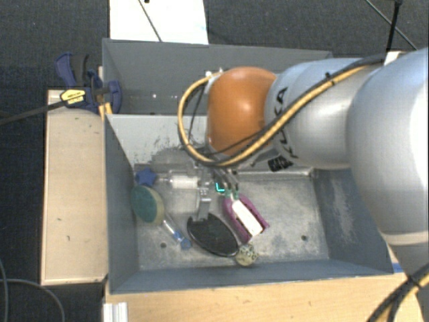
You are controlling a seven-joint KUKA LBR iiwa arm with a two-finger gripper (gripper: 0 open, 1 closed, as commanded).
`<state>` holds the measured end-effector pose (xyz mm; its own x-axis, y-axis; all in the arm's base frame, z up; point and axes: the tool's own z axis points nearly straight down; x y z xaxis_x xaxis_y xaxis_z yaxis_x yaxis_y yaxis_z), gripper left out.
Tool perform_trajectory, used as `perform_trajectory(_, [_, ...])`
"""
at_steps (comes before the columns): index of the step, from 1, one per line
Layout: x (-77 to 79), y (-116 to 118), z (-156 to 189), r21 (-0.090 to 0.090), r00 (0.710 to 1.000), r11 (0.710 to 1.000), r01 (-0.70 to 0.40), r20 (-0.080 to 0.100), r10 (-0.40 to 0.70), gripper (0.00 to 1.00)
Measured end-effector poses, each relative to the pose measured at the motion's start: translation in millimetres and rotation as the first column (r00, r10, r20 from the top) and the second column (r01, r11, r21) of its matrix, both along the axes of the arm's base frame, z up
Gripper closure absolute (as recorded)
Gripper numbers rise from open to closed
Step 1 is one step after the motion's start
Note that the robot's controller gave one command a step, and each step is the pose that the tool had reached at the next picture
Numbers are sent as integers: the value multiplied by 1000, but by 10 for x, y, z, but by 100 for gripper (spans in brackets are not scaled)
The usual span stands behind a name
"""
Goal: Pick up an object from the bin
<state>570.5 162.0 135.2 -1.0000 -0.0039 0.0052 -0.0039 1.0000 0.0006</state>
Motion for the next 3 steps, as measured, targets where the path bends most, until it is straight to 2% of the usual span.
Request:
perform_trajectory(1, [-644,-594,-278,-2,994,994,-112,1,112,0])
perform_trajectory(2, [-929,-685,-634,1,997,997,75,10,-75,0])
perform_trajectory(3, [-947,-693,-653,-1,997,997,79,4,-79,100])
